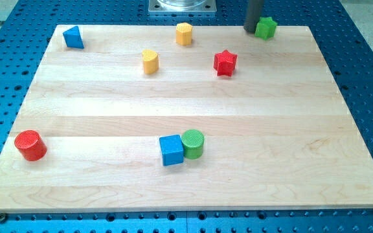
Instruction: Slightly move the hexagon to the left
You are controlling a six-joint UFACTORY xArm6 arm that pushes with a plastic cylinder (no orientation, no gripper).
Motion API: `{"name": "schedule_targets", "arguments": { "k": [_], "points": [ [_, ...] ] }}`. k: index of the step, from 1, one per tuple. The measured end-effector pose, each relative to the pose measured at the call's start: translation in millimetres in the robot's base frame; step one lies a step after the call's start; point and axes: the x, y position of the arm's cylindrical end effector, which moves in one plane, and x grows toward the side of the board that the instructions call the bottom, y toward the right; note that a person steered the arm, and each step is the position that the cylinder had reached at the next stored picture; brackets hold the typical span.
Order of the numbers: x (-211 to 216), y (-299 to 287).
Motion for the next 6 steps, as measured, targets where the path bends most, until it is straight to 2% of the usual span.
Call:
{"name": "schedule_targets", "arguments": {
  "k": [2, 3, 4, 6],
  "points": [
    [8, 3],
    [22, -47],
    [49, -129],
    [70, -168]
  ]
}}
